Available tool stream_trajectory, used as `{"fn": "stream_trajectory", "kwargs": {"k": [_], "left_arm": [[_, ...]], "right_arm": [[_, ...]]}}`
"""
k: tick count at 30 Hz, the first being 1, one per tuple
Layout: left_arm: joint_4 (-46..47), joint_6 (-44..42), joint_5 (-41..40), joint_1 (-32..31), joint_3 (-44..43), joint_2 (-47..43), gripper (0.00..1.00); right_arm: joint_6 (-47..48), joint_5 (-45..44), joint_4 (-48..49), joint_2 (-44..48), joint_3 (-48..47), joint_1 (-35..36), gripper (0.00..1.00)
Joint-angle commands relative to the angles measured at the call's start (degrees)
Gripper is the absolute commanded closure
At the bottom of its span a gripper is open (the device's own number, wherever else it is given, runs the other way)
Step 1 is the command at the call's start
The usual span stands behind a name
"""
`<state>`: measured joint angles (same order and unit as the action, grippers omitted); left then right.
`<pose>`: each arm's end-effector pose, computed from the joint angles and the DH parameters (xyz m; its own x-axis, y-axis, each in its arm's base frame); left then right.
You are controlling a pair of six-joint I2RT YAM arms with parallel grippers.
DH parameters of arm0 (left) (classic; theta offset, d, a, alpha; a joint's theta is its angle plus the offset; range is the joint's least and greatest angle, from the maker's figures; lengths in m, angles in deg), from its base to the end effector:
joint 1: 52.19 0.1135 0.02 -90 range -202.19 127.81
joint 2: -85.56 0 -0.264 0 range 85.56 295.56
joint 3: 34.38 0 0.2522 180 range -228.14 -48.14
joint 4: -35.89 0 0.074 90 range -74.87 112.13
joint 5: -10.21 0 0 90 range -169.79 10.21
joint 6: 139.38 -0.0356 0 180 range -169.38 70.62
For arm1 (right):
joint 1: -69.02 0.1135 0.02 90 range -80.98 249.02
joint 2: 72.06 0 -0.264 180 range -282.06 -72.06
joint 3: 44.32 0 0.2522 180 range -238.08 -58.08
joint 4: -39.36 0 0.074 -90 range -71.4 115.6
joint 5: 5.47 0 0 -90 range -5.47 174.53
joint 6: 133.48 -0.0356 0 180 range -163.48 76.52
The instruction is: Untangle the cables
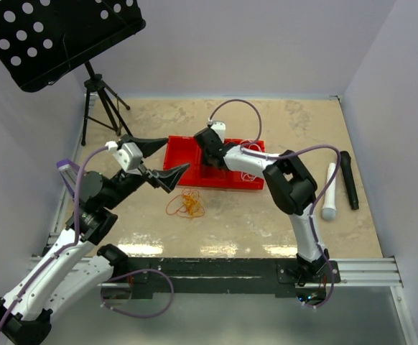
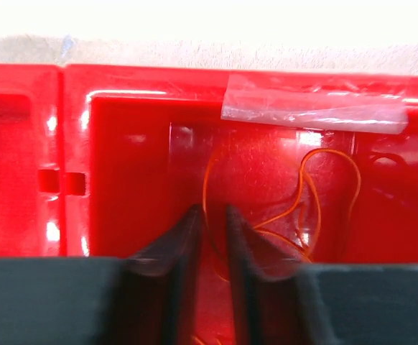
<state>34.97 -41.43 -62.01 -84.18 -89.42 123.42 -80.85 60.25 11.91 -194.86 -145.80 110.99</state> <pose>0.1266 -0.0919 0.3802 0.1310 -0.2371 -0.9626 0.7787 0.6255 -0.0481 0.3578 0.3022 0.1637 -0.6921 0.1217 -0.7115 0.0151 0.9879 0.1543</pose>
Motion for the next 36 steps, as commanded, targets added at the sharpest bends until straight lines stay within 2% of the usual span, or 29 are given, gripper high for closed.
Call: {"fn": "stream_trajectory", "kwargs": {"k": [1,5,10,14,17,23,27,31,36], "left_arm": [[2.2,-0.6,0.7,0.3,1.5,-0.2,0.0],[2.1,-6.7,2.6,0.3,4.4,-0.2,0.01],[1.2,-15.6,2.8,0.3,10.0,-1.3,0.0],[-0.4,-19.4,4.3,0.2,13.8,-1.1,0.0],[-0.4,-22.1,4.5,0.3,16.7,0.3,0.0],[2.9,-31.2,2.1,0.2,21.3,8.1,0.0],[6.9,-36.3,5.0,1.5,23.4,12.2,0.0],[7.5,-38.4,5.6,2.1,22.4,15.2,0.02],[8.9,-38.4,8.3,3.3,21.2,17.6,0.15]], "right_arm": [[0.4,-0.1,0.1,6.5,-1.1,-0.4,0.7],[1.3,0.8,-0.9,11.7,-1.9,-0.2,0.58],[1.5,2.3,-0.5,18.3,1.3,-0.2,0.54],[1.3,3.1,0.1,23.8,6.6,-0.2,0.59],[1.0,5.7,3.8,30.4,15.5,0.5,0.6],[-2.8,6.9,8.6,40.2,29.5,5.9,0.61],[-6.7,5.0,9.3,41.2,33.7,10.4,0.61],[-7.7,5.7,11.4,42.1,36.0,12.0,0.61],[-7.7,6.9,12.7,43.3,37.7,12.6,0.61]]}}
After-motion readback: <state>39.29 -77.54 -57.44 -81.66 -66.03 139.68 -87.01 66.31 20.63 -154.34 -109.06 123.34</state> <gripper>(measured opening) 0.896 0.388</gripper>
